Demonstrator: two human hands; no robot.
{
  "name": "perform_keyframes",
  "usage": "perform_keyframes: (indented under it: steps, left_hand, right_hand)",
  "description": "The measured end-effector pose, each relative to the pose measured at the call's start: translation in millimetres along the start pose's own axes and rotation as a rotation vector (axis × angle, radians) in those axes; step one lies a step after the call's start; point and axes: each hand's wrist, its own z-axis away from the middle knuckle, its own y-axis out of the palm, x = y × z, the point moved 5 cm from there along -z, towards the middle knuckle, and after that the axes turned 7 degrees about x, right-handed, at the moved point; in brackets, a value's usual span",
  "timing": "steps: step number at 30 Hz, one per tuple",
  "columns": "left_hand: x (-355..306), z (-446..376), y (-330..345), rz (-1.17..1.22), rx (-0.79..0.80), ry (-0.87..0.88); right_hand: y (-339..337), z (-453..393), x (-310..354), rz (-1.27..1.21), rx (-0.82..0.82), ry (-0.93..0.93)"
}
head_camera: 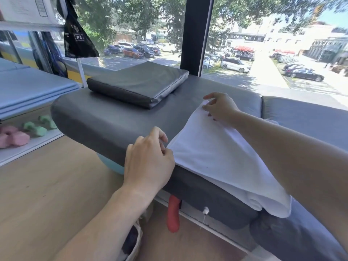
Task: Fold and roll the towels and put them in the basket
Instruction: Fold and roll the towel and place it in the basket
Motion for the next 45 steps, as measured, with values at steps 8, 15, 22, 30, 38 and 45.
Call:
perform_keyframes:
  steps: [8, 15, 22, 30, 38, 45]
  left_hand:
    - [0, 0, -2, -0.004, 0.036, -0.001]
    - [3, -4, -1, 0.112, 0.035, 0.015]
    - [8, -13, 0, 0.098, 0.045, -0.054]
    - [-13, -5, 8, 0.040, 0.033, 0.378]
    - [-95, 64, 56, 0.068, 0.347, 0.923]
    - [-119, 79, 84, -0.050, 0.313, 1.062]
  right_hand:
    - [-31, 15, -1, 0.345, -0.068, -0.042]
    - [-105, 39, -62, 0.641, -0.001, 0.276]
    - [-123, 63, -94, 0.544, 0.060, 0.281]
    - [-135, 77, -105, 0.385, 0.002, 0.275]
    - [-140, 88, -110, 0.278, 0.089, 0.358]
    - [-143, 93, -111, 0.186, 0.230, 0.370]
